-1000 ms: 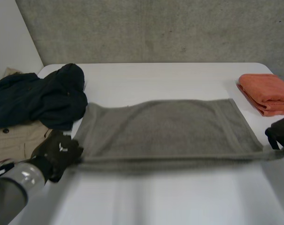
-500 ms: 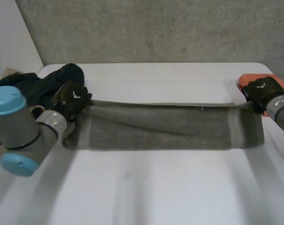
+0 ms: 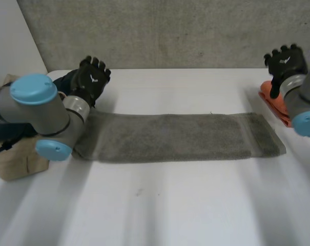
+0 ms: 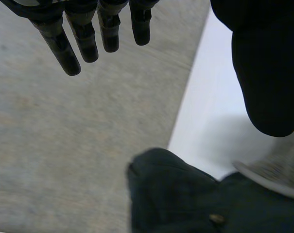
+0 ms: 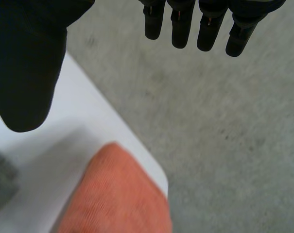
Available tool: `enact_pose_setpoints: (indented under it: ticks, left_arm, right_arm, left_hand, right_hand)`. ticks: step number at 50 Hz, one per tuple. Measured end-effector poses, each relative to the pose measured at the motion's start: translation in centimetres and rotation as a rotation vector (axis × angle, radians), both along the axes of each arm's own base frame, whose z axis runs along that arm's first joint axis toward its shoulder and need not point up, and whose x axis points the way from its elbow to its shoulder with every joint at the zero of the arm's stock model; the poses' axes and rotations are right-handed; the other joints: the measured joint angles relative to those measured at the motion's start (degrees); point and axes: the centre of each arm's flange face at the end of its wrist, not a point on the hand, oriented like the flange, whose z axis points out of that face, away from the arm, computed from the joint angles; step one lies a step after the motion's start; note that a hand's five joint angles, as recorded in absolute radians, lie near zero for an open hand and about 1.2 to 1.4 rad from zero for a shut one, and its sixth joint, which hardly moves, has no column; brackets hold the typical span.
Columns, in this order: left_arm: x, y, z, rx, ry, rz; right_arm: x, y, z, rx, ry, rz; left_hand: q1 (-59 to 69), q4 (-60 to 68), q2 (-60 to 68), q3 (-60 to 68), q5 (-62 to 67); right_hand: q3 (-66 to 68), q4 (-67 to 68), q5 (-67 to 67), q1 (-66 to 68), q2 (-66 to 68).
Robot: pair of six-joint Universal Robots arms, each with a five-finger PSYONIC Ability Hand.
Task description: Fold the laundry.
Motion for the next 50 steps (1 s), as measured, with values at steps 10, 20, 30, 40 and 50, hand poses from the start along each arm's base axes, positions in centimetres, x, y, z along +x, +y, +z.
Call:
enact_pose_setpoints:
  ticks: [10,20,30,40,50]
  left_arm:
    - [1.2,4.2,4.9,0.026,0.171,-0.028]
    - [2.0,6.7,3.8,0.183,0.348,-0.047]
    - [1.9,7.1,2.4,0.228,0.348,-0.047]
    - [1.6,7.3,2.5,0.224,0.347,-0.056]
    - [1.2,8.1,3.1,0.218,0.349,-0.074]
  right_arm:
    - [-2.2,7.0,2.1,0.26,-0.042,0.121]
    - [-5.1,10.8,-5.0,0.557,-0.07,0.096]
    - [-6.2,9.2,-9.2,0.472,-0.08,0.104]
    - [-6.7,7.7,-11.0,0.442,-0.06,0.1]
    - [-12.3,6.6,-8.2,0.366,-0.002,-0.08]
  left_hand:
    - [0.0,0.0,0.0,0.0,0.0]
    - [0.0,0.0,0.0,0.0,0.0]
    - [0.0,0.0,0.0,0.0,0.0]
    - [0.0,0.0,0.0,0.0,0.0]
    - [0.0,0.0,0.0,0.0,0.0]
  right_hand:
    - [1.4,1.5,1.0,0.4,0.4]
    - [16.0,16.4,15.8,15.0,15.5]
    - [23.1,23.3,22.6,22.5,22.7]
    - [56.0,56.6,53.1,50.9,55.3]
    - [56.0,56.7,53.1,50.9,55.3]
